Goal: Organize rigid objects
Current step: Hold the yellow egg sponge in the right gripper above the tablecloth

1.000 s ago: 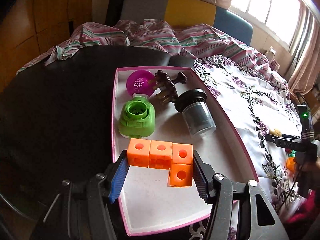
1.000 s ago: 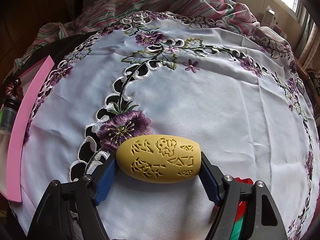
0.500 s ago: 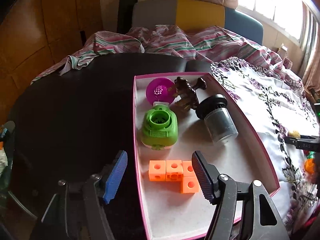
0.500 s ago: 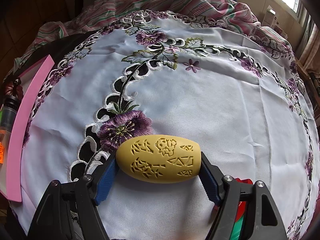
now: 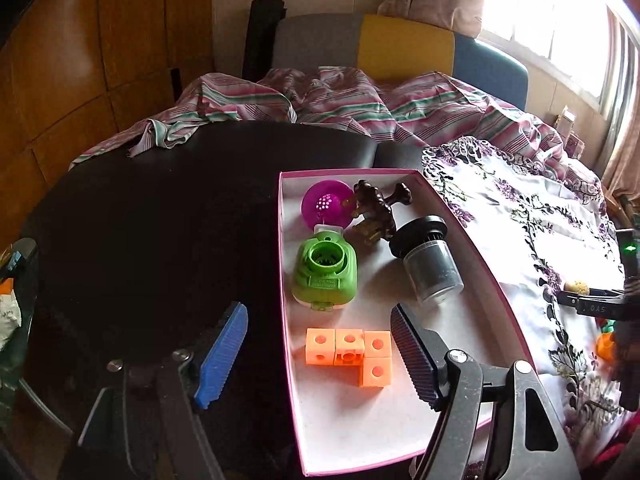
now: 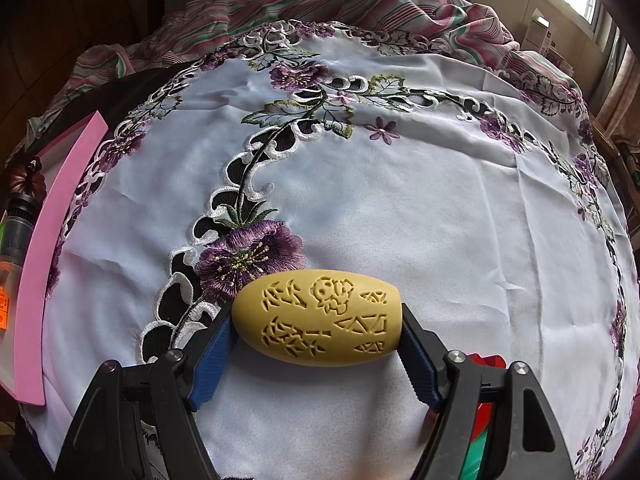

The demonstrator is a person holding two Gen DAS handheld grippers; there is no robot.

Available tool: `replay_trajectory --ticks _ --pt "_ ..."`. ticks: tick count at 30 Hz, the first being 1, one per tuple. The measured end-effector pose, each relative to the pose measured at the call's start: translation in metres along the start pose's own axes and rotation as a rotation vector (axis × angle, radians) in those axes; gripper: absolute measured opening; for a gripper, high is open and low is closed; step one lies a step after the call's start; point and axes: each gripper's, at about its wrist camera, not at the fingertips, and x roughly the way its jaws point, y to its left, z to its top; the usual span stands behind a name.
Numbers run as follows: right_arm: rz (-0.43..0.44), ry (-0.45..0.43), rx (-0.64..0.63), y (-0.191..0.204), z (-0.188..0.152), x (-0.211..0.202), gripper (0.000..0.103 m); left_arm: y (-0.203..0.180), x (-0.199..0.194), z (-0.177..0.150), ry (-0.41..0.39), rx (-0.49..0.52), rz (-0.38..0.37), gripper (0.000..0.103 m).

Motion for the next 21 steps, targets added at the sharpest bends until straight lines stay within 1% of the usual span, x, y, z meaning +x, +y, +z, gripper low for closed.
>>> replay_trajectory --ticks 5,10,16,21 --pt "-0.002 0.005 -0.005 0.001 0.0 0.0 0.077 0.0 0.0 -0.004 0.013 0.004 0.001 0.075" --pt "-0.005 0.01 -0.009 0.003 -0.001 -0.002 0.077 0.0 0.001 -0.007 0.018 0.004 0.006 0.078" --pt "-0.007 0.008 -0.008 0.004 -0.001 -0.002 0.077 0.003 0.003 -0.01 0.028 -0.002 0.012 0.079" --pt "0.023 -0.005 -0.024 0.01 0.0 -0.006 0.077 0.007 0.003 -0.008 0.024 -0.01 0.018 0.079"
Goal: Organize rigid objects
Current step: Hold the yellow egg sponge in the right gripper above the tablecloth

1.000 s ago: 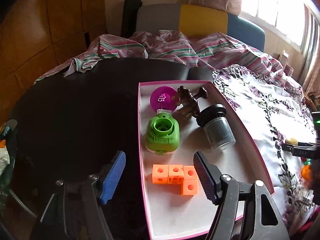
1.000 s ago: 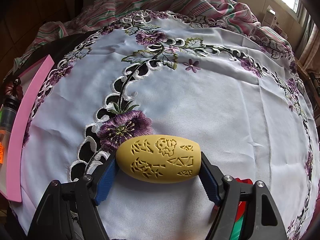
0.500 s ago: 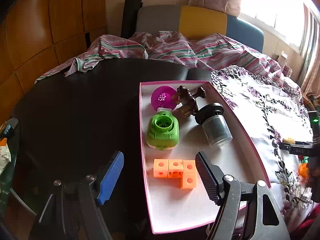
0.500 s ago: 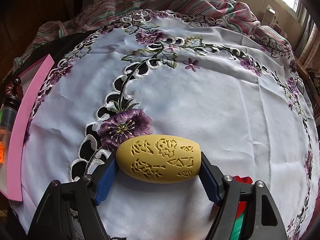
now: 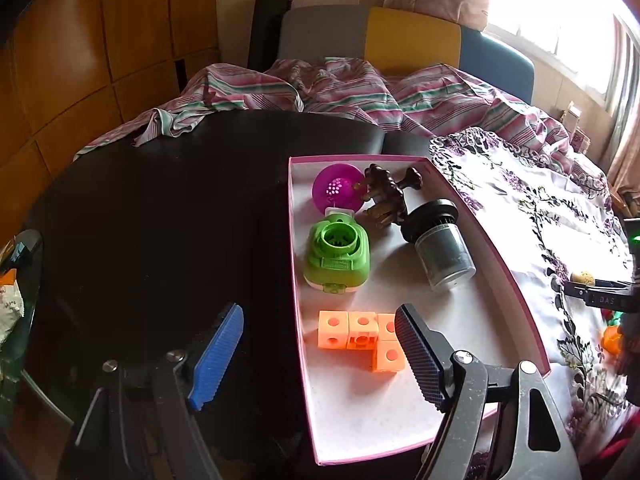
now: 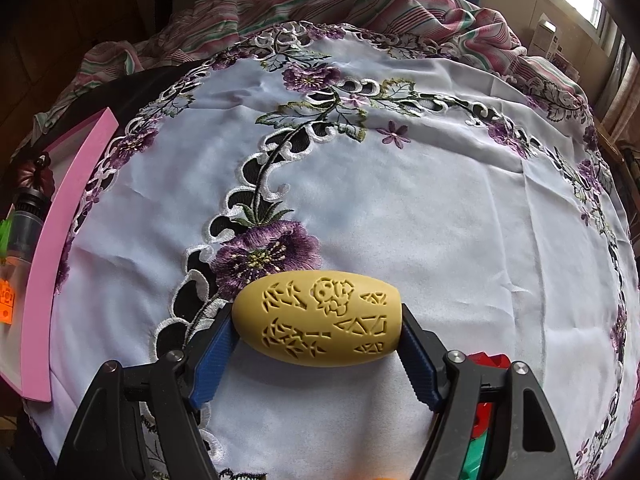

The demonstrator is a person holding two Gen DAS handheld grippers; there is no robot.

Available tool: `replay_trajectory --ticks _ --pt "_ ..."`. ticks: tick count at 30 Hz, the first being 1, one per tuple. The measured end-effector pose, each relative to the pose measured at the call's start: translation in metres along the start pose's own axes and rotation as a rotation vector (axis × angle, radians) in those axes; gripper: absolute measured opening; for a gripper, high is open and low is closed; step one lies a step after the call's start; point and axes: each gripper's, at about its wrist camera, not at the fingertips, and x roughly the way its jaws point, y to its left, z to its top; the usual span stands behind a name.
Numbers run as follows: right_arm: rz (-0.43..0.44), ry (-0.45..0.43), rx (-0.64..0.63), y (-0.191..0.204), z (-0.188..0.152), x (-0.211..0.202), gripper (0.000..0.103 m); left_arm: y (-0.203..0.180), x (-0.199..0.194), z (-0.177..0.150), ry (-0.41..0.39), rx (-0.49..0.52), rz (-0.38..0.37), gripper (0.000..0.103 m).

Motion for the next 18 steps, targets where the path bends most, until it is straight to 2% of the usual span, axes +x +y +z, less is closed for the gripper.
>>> replay_trajectory --ticks 11,18 --pt "0.099 -0.036 -0.099 0.044 0.003 -0.019 0.076 0.014 0.001 0.002 0.0 -0.029 0.015 0.079" --pt "0.223 -0.122 -0.179 0.106 0.012 -0.055 0.076 0.024 -0.001 0.001 -0.005 -0.047 0.027 0.079"
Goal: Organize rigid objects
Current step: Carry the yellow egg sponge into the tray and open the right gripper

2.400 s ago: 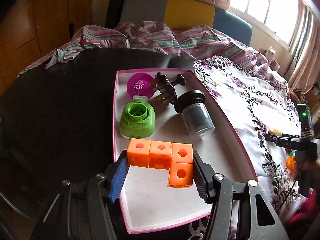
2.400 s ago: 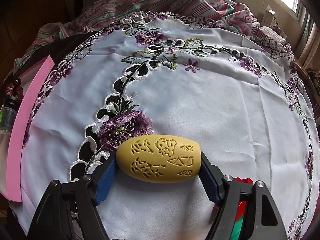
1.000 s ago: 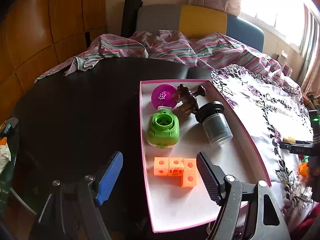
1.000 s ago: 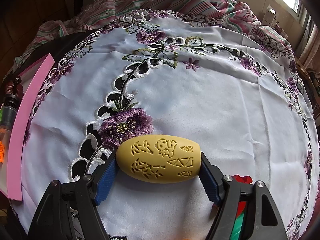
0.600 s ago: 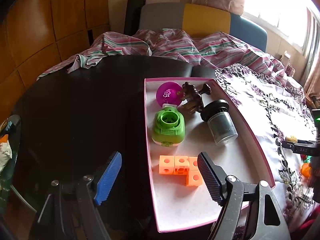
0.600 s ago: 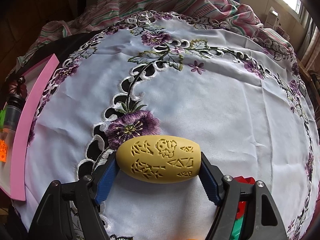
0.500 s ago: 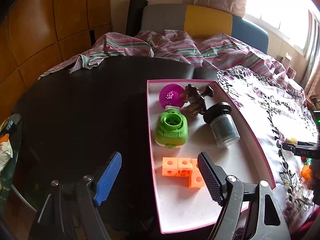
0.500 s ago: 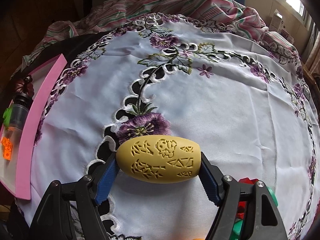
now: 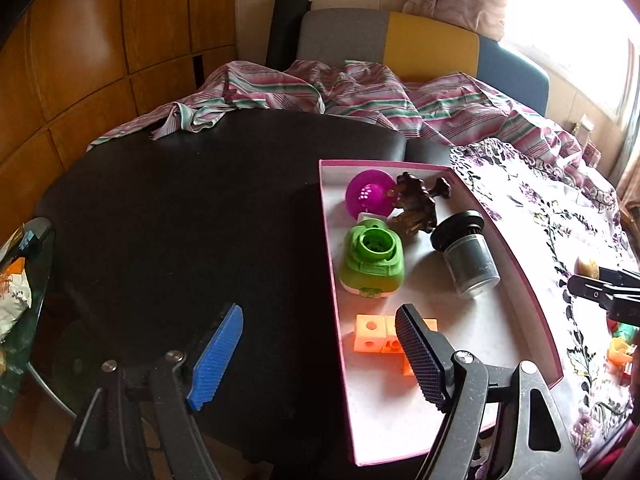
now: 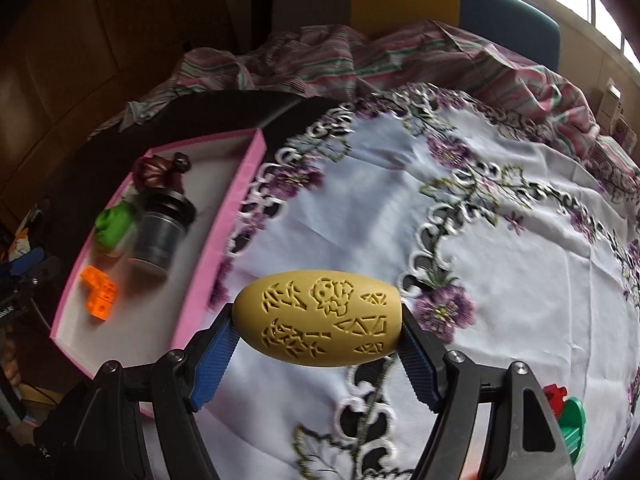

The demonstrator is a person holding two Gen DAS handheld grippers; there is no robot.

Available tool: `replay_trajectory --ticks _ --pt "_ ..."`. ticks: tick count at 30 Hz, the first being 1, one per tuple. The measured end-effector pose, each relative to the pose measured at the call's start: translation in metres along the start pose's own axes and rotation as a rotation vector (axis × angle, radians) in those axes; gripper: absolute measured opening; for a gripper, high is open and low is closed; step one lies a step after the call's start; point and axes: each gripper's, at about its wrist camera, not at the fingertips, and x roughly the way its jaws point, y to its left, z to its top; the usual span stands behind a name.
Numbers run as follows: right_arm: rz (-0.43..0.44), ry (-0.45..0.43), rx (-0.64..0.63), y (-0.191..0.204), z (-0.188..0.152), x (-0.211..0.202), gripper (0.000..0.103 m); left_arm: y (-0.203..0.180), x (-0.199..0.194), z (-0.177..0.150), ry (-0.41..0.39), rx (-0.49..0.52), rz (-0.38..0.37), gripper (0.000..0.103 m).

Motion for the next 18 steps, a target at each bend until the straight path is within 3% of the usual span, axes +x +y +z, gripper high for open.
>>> replay_trajectory --ticks 10,14,18 --pt "0.223 0.008 -0.144 0.11 0.03 0.018 0.077 0.02 -0.003 -0.001 -0.013 -0.039 0.015 0.079" --pt "0.249 0.028 -0.143 0.133 0.04 0.038 0.077 0.031 -0.001 -0.002 -0.009 -0.065 0.021 0.079" --pt "0.206 0.04 -0.146 0.148 0.052 0.062 0.077 0.036 -0.001 -0.003 -0.005 -0.073 0.026 0.079"
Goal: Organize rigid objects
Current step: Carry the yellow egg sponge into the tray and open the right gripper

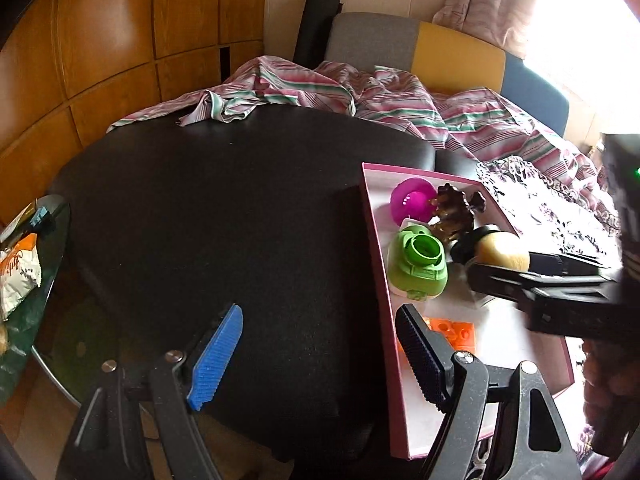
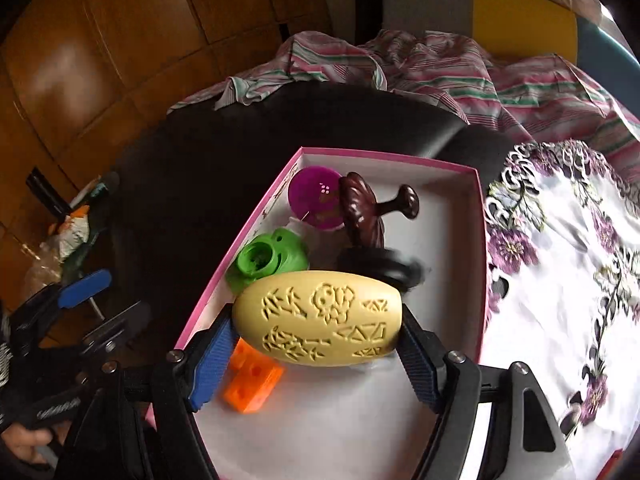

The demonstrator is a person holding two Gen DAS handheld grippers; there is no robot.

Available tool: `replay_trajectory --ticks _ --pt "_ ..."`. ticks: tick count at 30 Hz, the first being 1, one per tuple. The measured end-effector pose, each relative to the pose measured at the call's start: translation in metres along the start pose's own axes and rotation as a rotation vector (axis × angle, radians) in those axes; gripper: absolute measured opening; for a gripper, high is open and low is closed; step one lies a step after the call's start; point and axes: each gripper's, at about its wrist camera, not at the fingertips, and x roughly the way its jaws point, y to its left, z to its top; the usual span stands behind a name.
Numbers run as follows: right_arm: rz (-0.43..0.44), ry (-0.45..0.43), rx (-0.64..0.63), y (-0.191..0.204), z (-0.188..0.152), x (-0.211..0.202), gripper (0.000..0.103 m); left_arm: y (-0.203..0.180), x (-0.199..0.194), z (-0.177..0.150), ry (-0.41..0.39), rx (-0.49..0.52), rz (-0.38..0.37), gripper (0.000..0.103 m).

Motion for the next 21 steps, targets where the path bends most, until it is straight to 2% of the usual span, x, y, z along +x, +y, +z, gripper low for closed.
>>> replay_trajectory --ticks 2,5,12,21 --pt "-0.003 0.02 0.006 0.001 0.004 0.011 0.077 0.001 -0.001 -0.001 -0.002 -0.002 0.0 0.081" --pt "-0.065 0.055 -0.018 0.005 0.003 0.022 0.076 0.002 -0.003 -0.001 -0.015 0.002 0.0 0.083" --pt "-0.054 0.08 -0.005 -0.001 -0.015 0.021 0.076 0.001 -0.004 0.0 -0.024 0.011 0.003 0.085" --pt "-0.033 0.009 0.029 -0.005 -0.022 -0.005 0.078 -0.003 -0.005 -0.003 -0.018 0.024 0.005 0.085"
